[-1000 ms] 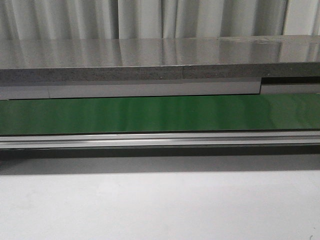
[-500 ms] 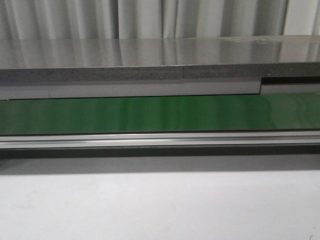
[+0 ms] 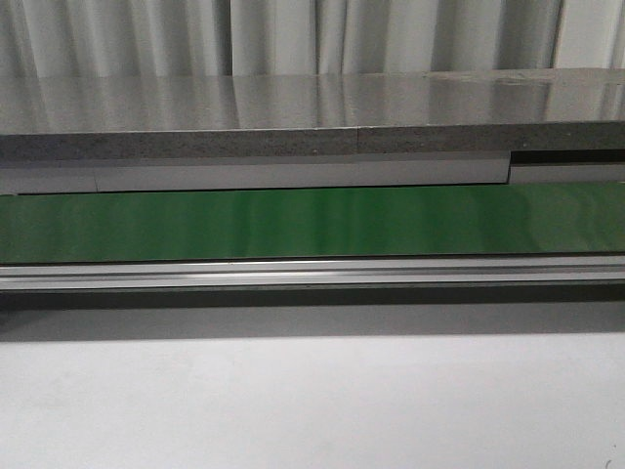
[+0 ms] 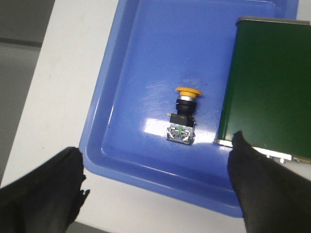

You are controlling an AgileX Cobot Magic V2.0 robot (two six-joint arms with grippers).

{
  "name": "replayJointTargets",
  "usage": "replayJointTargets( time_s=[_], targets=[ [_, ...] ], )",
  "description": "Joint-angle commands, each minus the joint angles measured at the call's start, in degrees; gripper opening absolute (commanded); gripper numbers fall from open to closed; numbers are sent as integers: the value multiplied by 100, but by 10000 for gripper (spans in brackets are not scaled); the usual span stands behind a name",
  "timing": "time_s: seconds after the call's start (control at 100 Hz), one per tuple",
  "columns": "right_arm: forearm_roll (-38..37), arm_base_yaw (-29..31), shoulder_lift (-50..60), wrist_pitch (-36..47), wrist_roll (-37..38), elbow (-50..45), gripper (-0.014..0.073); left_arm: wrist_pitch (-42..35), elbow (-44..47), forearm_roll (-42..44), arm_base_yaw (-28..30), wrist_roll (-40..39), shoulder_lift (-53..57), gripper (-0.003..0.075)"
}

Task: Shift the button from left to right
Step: 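Close the left gripper on the yellow push button's black base and lift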

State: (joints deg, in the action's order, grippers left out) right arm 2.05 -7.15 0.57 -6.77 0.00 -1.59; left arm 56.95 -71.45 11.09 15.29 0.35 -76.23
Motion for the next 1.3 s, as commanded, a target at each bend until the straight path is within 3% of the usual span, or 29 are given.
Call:
replayJointTargets(
  time_s=[0.0, 0.28, 0.55, 1.29],
  targets=[
    [-64, 17, 92, 474, 0, 109, -67, -380, -277, -267, 249, 165, -199, 587],
    [-64, 17, 92, 474, 0, 109, -67, -544, -384, -724, 691, 499, -1404, 587],
    [-64, 17, 92, 474, 0, 109, -67, -567, -584, -991, 688, 679, -2325, 587],
    [-64, 17, 92, 474, 0, 109, -67, -1044, -599, -1109, 688, 738, -2925, 587]
  ],
)
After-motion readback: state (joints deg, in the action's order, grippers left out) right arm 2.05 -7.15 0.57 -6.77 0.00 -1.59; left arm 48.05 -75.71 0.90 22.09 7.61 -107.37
